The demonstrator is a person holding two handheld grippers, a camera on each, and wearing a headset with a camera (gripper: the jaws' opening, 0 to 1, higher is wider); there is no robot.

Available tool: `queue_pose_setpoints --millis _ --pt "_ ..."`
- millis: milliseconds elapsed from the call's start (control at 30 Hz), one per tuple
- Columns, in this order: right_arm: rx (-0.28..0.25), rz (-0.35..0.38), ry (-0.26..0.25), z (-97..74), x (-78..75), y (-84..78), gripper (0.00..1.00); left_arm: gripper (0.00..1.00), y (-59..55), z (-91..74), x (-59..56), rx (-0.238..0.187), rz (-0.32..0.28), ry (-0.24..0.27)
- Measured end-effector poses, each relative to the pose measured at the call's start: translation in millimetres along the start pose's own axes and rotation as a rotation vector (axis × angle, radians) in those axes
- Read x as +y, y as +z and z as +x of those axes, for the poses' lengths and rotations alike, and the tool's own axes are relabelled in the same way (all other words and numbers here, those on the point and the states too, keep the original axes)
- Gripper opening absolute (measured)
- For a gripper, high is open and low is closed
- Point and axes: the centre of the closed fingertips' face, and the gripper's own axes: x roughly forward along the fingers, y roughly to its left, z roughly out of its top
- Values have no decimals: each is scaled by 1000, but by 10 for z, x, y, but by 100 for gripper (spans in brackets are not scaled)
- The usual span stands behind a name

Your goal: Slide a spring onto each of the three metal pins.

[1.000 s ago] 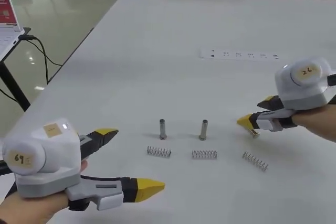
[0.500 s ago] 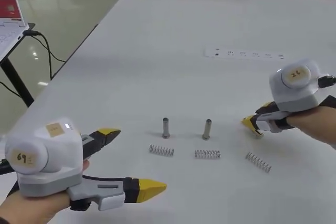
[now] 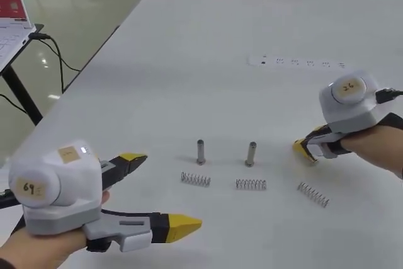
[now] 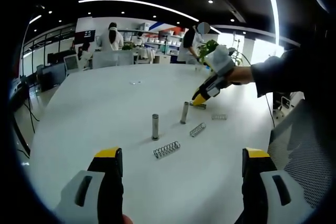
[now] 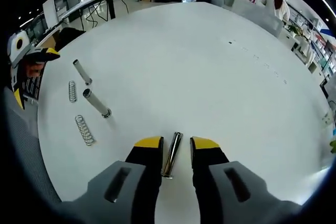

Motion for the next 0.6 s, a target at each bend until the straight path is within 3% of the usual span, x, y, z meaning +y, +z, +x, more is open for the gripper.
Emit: queue_pose_setpoints --millis 600 --pt "44 7 1 75 -18 -50 16 93 -21 5 19 0 -9 5"
